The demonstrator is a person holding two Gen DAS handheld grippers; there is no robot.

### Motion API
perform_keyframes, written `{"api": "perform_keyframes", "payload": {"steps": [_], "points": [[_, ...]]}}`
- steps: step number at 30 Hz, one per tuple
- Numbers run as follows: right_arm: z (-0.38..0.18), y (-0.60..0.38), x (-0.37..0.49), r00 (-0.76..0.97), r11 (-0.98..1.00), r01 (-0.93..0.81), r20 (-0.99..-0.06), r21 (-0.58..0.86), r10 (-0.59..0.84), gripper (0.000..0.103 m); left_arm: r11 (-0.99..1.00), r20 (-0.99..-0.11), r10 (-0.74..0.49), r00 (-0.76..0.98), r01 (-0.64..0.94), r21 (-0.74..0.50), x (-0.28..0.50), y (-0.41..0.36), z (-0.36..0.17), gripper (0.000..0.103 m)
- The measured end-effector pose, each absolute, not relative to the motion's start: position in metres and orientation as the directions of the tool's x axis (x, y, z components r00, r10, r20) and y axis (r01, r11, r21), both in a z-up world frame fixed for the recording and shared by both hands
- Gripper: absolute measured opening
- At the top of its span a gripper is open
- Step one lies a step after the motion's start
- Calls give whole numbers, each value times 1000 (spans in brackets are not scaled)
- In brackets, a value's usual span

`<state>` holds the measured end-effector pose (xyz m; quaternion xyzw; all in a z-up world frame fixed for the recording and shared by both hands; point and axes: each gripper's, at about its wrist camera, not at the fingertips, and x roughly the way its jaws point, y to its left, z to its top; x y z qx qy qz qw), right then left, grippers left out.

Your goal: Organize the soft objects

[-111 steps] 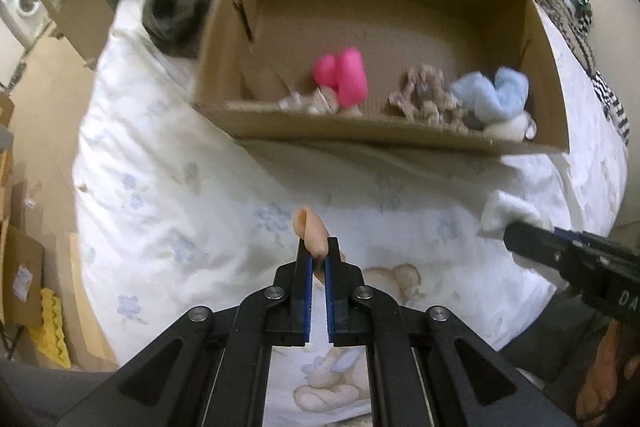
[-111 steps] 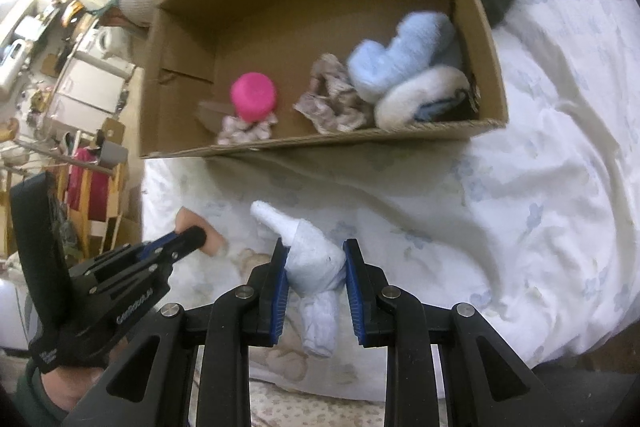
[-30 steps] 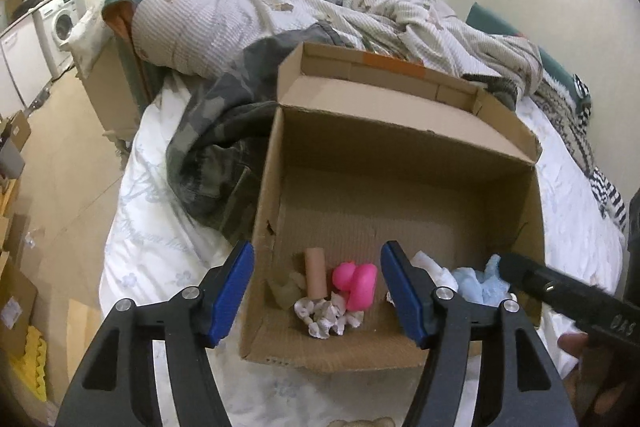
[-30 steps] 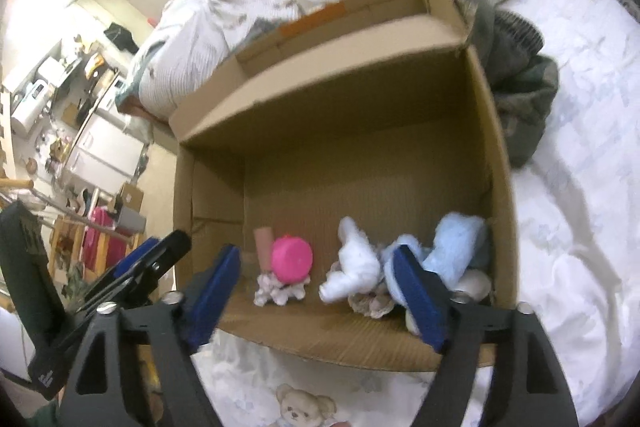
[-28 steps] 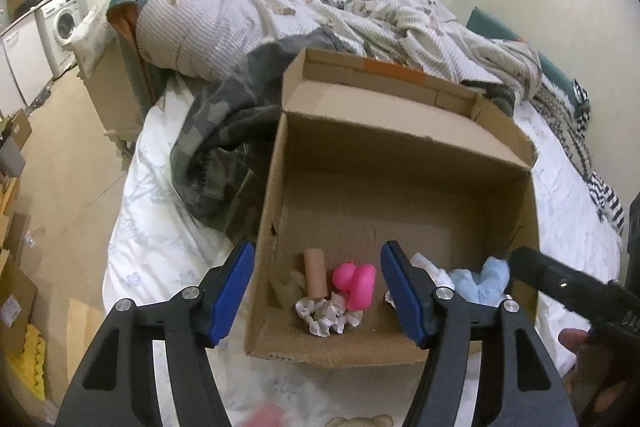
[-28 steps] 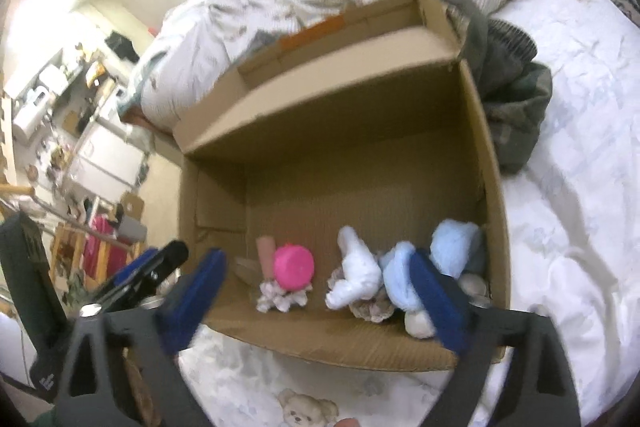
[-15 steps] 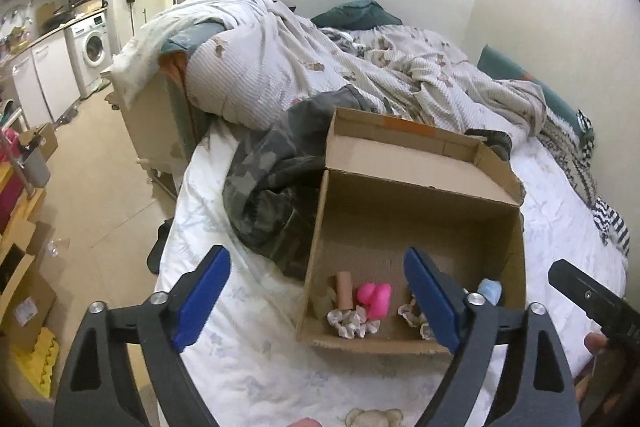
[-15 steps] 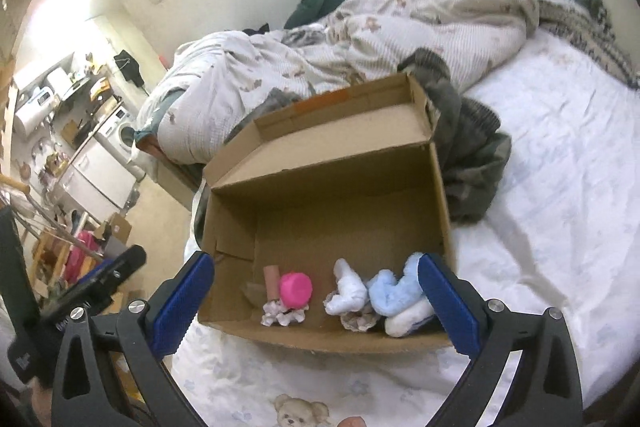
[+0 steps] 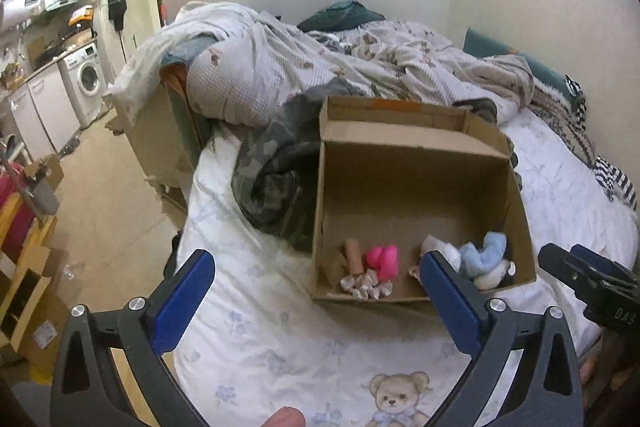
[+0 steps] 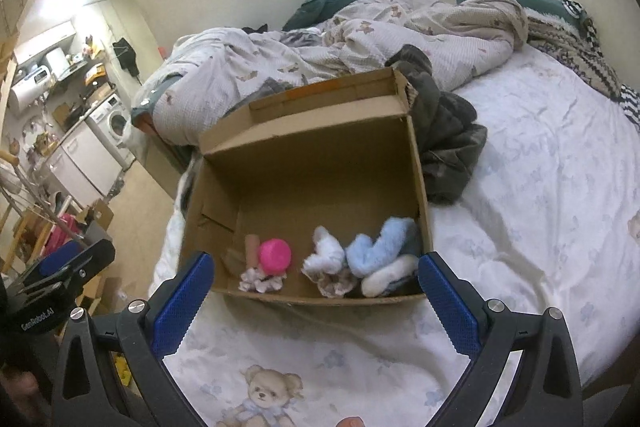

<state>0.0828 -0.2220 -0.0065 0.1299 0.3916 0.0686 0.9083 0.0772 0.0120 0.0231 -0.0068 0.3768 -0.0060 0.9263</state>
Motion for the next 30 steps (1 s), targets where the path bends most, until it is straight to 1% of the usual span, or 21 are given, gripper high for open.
{"api": "perform_keyframes", "payload": {"steps": [4, 11, 30], "points": [[-11, -220, 86, 680, 964, -18, -703, 266, 207, 103, 1000, -718, -3, 696, -13, -17, 83, 10, 14, 102], [-16, -216, 87, 671, 966, -17, -714, 257, 202, 103, 999, -739, -20, 673, -10, -36, 88, 12, 6, 102], [-22, -211, 89, 663, 972, -20, -725, 234, 188, 103, 998, -755, -30, 655, -16, -54, 90, 14, 1, 102]]}}
